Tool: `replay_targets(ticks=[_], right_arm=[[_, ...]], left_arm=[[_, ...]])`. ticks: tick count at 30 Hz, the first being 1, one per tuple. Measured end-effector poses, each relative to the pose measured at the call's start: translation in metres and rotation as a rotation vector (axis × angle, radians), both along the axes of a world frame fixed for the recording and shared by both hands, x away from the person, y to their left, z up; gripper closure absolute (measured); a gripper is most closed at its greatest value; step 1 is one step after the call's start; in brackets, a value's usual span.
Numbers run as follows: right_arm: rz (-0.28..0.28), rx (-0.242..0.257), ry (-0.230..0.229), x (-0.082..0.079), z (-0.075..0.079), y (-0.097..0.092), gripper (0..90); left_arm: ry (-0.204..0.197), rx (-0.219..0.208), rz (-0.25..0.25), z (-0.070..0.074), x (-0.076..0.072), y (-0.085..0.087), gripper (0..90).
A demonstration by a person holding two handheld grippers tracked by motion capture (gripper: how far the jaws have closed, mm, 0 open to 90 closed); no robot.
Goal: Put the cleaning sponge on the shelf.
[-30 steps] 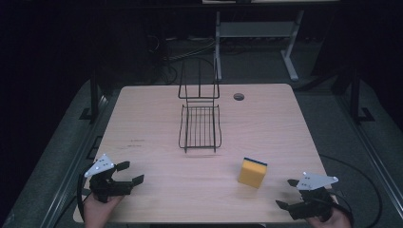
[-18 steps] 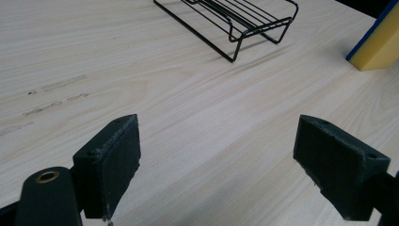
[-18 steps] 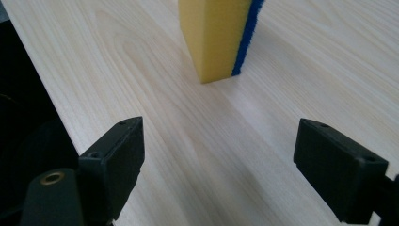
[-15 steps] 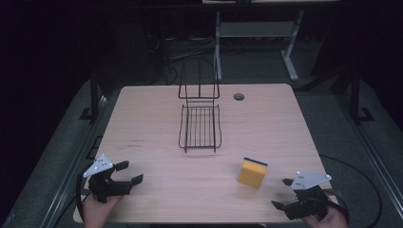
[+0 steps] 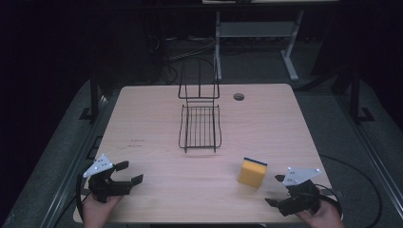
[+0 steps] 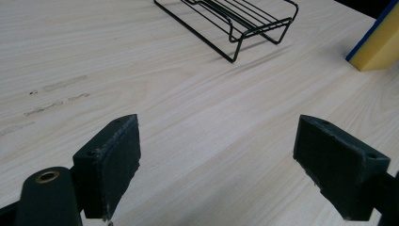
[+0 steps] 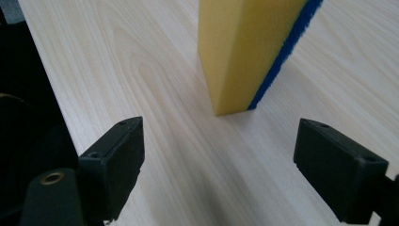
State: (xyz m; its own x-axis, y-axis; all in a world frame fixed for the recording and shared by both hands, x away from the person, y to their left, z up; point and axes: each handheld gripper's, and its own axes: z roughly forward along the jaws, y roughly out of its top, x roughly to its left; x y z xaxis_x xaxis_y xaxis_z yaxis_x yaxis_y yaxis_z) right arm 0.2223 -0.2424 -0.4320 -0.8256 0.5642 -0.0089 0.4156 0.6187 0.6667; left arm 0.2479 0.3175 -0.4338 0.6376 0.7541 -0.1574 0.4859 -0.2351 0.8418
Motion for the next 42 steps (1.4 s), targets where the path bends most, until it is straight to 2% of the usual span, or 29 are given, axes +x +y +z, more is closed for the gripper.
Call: replay_targets(ticks=[21,35,42], right_arm=[[0.059,-0.013,-0.002,0.026,0.009,0.02,16.5],[0.075,-0.008,0.014,0.039,0.006,0.029,16.9],[0.084,-0.007,0.018,0.045,0.005,0.033,19.9]], left_arm=[[-0.004,-0.001,0.0,0.0,0.0,0.001,14.7],[-0.003,-0.002,-0.001,0.0,0.0,0.001,14.7],[-0.002,-0.002,-0.003,0.0,0.0,0.001,14.6]])
